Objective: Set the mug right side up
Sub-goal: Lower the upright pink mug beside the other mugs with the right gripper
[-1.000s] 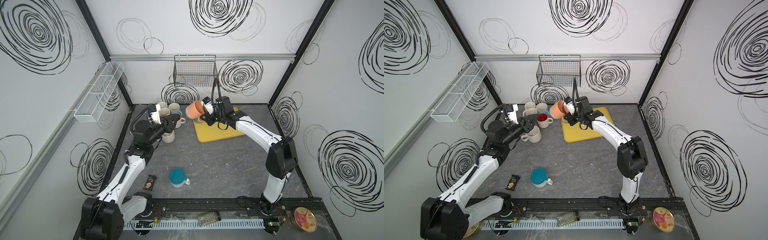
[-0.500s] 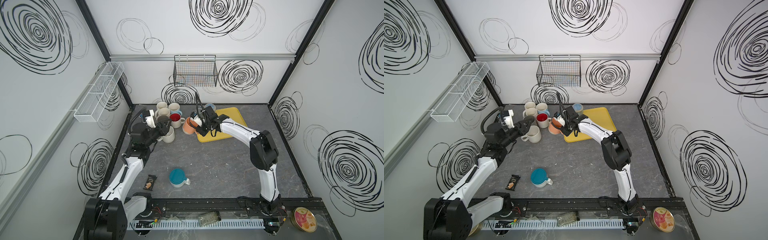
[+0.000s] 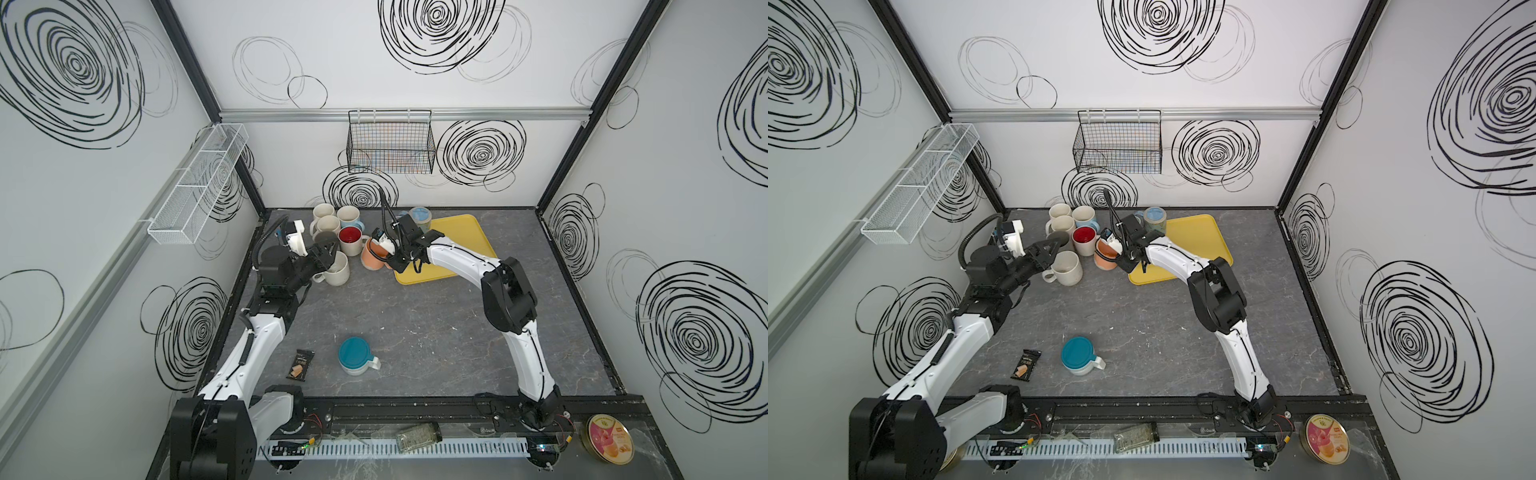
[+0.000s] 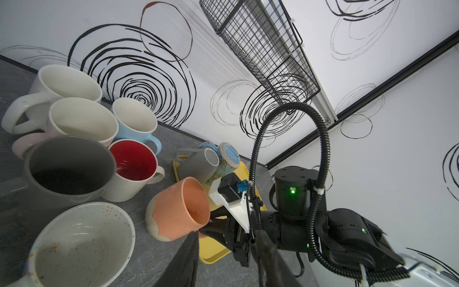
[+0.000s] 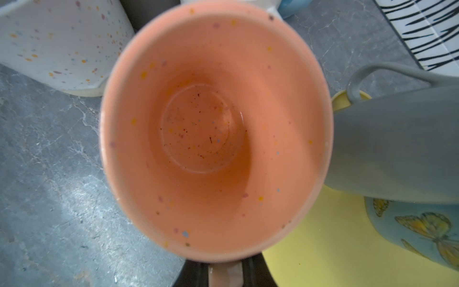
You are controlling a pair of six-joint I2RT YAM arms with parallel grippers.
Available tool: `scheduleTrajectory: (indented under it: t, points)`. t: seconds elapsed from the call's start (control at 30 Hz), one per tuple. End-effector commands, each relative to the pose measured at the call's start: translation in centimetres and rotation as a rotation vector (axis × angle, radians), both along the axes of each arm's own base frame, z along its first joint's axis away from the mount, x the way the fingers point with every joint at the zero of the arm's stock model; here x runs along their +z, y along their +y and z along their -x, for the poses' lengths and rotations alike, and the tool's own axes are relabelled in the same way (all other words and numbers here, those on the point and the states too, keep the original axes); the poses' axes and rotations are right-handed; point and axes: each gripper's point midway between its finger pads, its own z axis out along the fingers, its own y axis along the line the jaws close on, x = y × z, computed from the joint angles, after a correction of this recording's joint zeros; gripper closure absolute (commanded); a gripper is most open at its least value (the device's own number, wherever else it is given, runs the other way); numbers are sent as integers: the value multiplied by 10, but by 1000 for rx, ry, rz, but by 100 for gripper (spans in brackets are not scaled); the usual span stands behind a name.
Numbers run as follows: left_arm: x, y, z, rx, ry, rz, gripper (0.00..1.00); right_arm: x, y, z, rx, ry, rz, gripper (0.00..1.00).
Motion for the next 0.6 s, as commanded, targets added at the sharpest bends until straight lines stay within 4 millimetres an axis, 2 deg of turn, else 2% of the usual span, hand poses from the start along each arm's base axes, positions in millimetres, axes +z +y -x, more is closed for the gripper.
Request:
scheduleTrajectory:
  t: [0.0,0.2,0.37,0.57]
  points:
    - [7,5,5,1,-31,-6,58,36,31,-9,93,-118,-71,100]
    - [6,10,9,11,-33,-8,58,27,44,-12,151,-166,-18,100]
    - [6,14,12,17,-41,-7,58,20,50,-19,171,-204,21,93]
    - [3,17,13,23,-38,-3,57,20,52,-37,163,-290,57,68]
